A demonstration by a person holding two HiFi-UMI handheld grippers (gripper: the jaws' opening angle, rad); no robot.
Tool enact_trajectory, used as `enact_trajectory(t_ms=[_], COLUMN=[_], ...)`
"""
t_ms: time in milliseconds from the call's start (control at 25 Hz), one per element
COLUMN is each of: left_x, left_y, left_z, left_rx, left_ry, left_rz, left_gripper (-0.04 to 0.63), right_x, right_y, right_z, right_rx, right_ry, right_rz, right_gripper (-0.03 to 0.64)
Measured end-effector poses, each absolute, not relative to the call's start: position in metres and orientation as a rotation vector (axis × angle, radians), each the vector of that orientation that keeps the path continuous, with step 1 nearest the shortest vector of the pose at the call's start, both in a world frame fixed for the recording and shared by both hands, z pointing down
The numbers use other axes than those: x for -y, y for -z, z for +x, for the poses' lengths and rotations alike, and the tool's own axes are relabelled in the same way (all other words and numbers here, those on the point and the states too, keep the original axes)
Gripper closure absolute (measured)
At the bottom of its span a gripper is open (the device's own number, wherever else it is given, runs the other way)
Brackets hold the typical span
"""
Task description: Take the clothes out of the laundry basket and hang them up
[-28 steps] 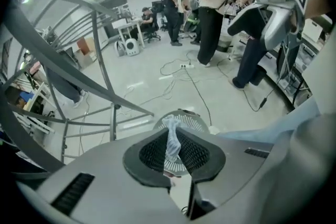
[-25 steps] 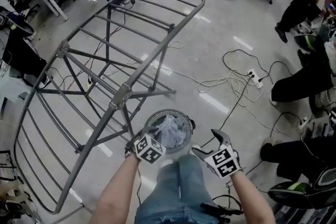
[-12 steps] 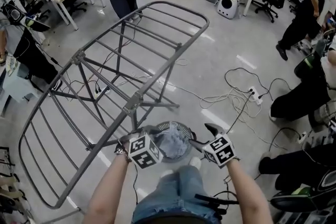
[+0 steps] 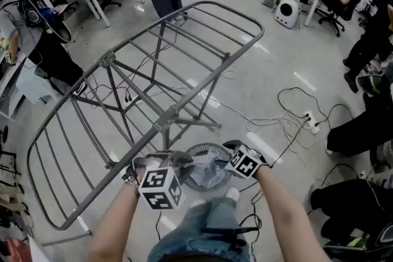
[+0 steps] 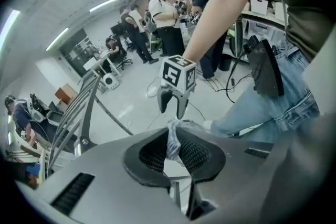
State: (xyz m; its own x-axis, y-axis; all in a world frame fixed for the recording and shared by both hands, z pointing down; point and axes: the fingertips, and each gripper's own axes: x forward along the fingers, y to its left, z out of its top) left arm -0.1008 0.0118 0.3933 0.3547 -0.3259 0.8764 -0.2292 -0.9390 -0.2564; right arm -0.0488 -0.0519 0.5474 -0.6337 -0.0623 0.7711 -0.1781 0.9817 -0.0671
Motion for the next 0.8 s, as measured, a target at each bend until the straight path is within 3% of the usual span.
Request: enact_trajectory(t_ms=[400,440,520,600,800], left_x=[-0.016,-0.018,-0.022,-0.026,-0.024], left_y=[-0.385,-0.385,-0.385,-0.386,-0.390], left_z=[-0.102,-0.107,-0.118,-0.130,-0.154], left_rx=[-0.565,-0.577,-0.616,-0.672,-0.833], left_ry=[1.685,1.687,1.688,1.688,1.698], left_rz=[-2.487,-2.488,-2.499,-2.517,-2.532], left_gripper=[0.557,0.557,0.557,0.557,0.557], right_x=[0.017,0.012,0.005,0.000,0.018], right_y=[-0.573,-0.570,-0.563,-0.556,-0.527], right_z=[-0.095,-0.100,-0.103,-0.097,-0.059], right_rx=[2.190,2.184,2.165,2.144,2.113], right_ry=[0.057,0.095,0.137,0.128,0.095], right_rz=[-0.293,-0.323,-0.364,-0.375,-0.259], right_gripper=[0.331,0.345,0.483,0.565,0.571])
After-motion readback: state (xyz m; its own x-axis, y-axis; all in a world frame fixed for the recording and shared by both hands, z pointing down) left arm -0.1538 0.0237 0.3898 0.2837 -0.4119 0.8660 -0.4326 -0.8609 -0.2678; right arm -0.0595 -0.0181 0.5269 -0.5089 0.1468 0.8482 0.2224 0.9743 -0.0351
